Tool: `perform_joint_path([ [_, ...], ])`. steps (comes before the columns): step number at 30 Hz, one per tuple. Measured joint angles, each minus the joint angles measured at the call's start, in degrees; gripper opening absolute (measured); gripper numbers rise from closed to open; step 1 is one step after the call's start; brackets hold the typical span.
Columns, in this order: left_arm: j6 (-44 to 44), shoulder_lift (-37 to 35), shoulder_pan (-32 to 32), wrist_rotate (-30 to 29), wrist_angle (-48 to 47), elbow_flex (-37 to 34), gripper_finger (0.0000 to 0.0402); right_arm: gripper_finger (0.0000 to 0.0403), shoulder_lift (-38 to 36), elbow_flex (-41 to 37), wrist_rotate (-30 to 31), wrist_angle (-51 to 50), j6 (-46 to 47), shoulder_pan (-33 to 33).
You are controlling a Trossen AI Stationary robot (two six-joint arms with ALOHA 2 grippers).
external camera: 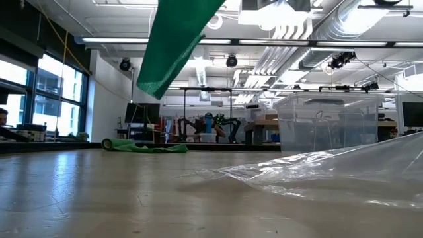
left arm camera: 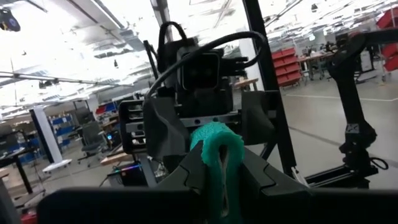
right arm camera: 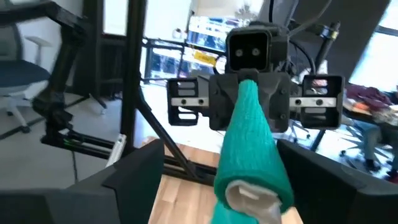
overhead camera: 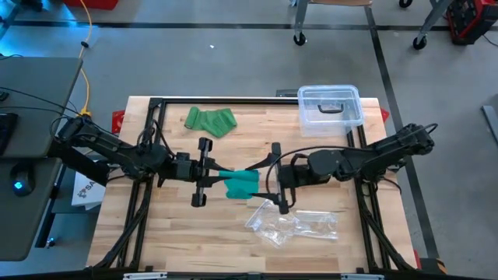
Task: Roll bandage
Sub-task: Roll the blue bandage
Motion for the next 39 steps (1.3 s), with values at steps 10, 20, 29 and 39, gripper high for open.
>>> perform_joint_path([
  [10,0.0,0.0,0.0,0.0,-0.9,0.0,0.0032,0.018,0.0,0.6,2.6,-0.9,0.0,-0.1],
  [20,-1.6,0.0,-0.1,0.2,-1.0,0.0,0.0034,0.0048,0.0,0.6,2.6,-0.9,-0.3,-0.3],
  [29,-6.0,-0.2,-0.2,0.4,-2.8,0.0,0.0138,0.0102,0.0,0.5,3.7,-1.3,-3.0,-0.5],
  [39,-9.1,-0.4,-0.2,-3.3,-5.3,0.0,0.0175,0.0176,0.0,0.5,5.1,-2.3,-3.6,-1.0],
])
